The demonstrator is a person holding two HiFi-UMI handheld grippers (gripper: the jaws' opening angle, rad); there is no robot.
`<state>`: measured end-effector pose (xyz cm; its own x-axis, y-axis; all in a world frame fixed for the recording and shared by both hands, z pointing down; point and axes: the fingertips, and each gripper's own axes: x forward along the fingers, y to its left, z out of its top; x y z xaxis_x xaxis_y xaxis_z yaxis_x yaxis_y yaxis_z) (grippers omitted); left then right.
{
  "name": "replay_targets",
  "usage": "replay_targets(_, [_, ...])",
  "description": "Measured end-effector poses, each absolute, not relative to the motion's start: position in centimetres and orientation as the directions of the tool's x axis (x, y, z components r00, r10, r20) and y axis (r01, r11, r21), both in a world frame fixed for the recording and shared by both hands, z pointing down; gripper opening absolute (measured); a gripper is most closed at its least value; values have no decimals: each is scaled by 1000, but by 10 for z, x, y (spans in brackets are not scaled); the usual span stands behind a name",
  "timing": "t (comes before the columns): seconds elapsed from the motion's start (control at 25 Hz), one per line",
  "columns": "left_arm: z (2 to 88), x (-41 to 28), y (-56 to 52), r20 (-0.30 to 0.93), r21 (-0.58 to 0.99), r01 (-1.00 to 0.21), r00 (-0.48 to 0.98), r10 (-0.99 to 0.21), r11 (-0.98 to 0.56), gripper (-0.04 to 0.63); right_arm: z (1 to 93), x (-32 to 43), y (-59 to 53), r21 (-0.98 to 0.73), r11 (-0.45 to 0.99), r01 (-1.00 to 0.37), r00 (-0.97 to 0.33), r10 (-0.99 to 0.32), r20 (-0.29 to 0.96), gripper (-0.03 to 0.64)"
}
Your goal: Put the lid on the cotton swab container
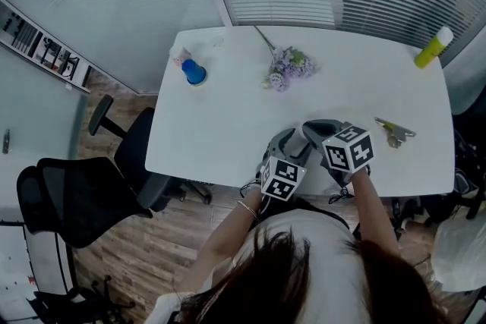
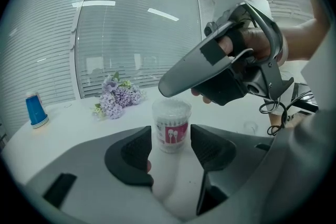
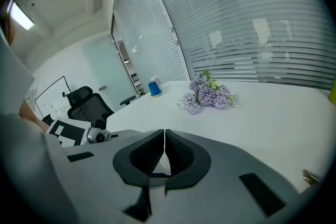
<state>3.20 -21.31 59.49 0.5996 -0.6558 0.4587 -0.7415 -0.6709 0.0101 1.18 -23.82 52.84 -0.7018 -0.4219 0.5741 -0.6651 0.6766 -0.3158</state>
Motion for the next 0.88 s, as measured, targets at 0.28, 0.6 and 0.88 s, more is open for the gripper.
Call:
replay_targets(0.28, [587, 28, -201, 450, 13, -752, 593, -668, -659, 224, 509, 30, -235, -290, 639, -712, -677, -515, 526, 32])
replay_targets(0.6, [572, 16, -192, 421, 8, -792, 556, -717, -610, 166, 500, 40, -215, -277, 630, -725, -671, -555, 492, 32])
replay_targets(0.88, [547, 10, -184, 389, -9, -814, 532, -752, -581, 106, 490, 54, -204, -225, 628, -745, -651, -611, 449, 32])
